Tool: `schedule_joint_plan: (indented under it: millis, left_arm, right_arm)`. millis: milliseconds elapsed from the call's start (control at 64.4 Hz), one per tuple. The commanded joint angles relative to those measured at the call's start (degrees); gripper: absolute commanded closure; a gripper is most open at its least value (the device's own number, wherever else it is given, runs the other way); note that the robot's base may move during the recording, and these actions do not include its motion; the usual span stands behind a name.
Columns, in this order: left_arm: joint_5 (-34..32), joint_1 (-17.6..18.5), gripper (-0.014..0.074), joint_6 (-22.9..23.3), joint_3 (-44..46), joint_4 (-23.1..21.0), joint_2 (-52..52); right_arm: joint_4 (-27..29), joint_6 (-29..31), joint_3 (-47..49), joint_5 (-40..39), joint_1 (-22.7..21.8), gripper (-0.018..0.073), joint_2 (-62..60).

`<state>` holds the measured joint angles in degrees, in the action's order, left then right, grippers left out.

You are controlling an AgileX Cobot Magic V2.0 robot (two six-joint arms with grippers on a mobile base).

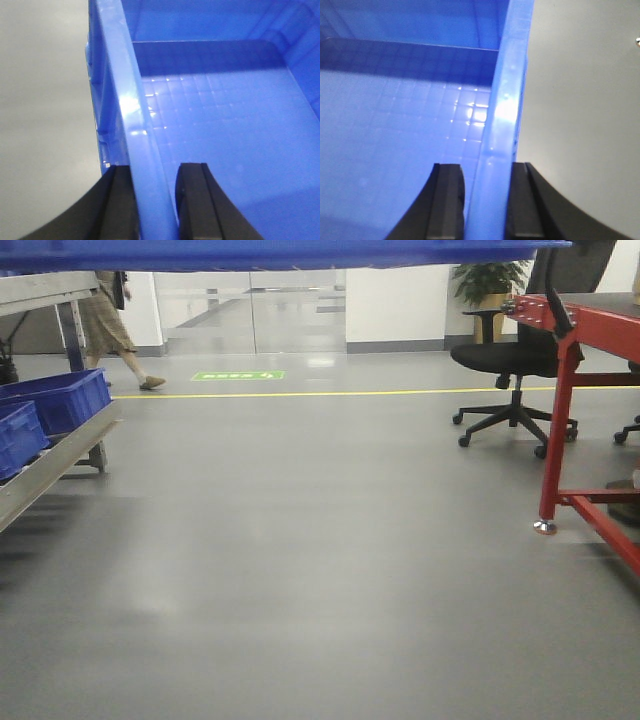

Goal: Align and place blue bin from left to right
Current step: 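Carry the bin in both grippers across the floor toward another shelf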

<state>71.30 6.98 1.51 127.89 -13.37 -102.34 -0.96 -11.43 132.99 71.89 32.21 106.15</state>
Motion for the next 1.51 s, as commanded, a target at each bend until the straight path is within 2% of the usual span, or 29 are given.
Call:
schedule_joint_plan:
  millis: [0, 1492]
  left_arm:
    - [-3.8, 0.9, 0.0708, -1.0, 1.1, -6.5, 1.4]
    - [-3.9, 0.9, 0.0708, -1.0, 1.1, -5.6, 1.4]
  right_arm:
    - [4.5, 1.3, 1.2, -6.8, 1.0, 0.0712, -1.4]
    - [4.5, 1.3, 1.2, -6.8, 1.0, 0.0712, -1.4]
